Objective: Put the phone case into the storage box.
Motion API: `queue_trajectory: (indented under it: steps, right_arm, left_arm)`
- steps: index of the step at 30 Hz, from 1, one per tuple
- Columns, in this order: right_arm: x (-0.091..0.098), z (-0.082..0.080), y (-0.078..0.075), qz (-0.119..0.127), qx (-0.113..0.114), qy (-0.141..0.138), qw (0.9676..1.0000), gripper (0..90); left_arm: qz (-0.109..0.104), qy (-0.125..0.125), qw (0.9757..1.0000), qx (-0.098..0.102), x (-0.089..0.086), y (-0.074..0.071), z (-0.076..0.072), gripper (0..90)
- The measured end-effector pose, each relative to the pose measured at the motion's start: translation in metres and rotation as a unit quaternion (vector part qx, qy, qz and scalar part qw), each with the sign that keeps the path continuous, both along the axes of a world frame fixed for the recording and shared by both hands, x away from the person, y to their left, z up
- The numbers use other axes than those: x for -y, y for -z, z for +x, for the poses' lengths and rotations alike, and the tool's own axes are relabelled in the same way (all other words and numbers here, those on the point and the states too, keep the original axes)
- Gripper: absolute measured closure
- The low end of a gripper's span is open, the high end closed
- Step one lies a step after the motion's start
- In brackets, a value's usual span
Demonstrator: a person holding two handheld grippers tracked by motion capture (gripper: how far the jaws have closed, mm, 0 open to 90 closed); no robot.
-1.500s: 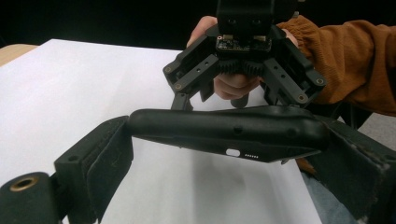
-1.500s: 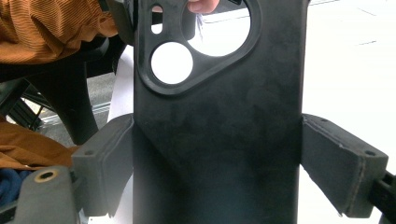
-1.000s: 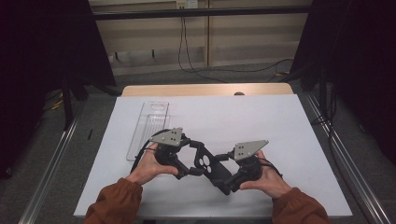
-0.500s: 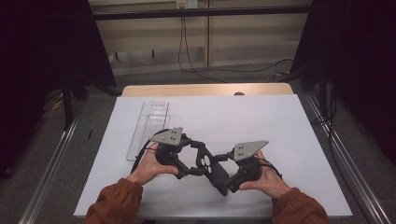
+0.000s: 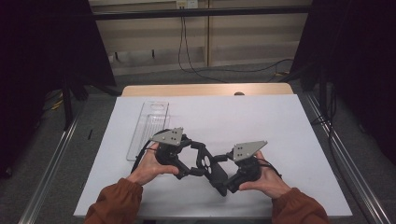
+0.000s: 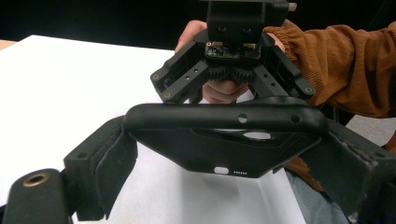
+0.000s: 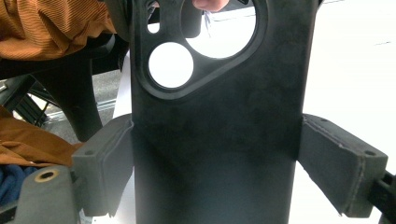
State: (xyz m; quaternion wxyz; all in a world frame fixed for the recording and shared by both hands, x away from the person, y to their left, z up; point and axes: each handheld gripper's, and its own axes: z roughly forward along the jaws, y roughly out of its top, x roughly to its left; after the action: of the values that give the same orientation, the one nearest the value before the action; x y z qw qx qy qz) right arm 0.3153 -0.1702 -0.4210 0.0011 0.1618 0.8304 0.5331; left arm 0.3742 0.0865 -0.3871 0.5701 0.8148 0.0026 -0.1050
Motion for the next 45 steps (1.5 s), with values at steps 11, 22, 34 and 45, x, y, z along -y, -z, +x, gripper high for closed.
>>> queue_trajectory:
  steps: [11, 22, 34, 45]
  right_arm:
    - [-0.0003, -0.0003, -0.0027, 0.002, 0.011, 0.003, 0.9999, 14.4]
    - [-0.0003, -0.0012, -0.0047, 0.001, 0.012, -0.002, 0.9999, 14.3]
    - [-0.0034, -0.0025, -0.0040, -0.009, 0.004, -0.016, 0.9998, 14.2]
    - [-0.0035, -0.0021, -0.0039, -0.010, 0.003, -0.017, 0.9998, 14.3]
  left_arm:
    - [-0.002, -0.007, 1.0000, 0.003, -0.0010, -0.0048, -0.0011, 14.5]
    - [-0.009, -0.008, 0.9999, 0.005, 0.0038, -0.0073, -0.0046, 12.3]
    - [-0.002, 0.011, 0.9998, 0.018, 0.0057, -0.0080, -0.0070, 10.3]
    - [0.008, 0.020, 0.9996, 0.016, 0.0026, -0.0082, -0.0038, 12.7]
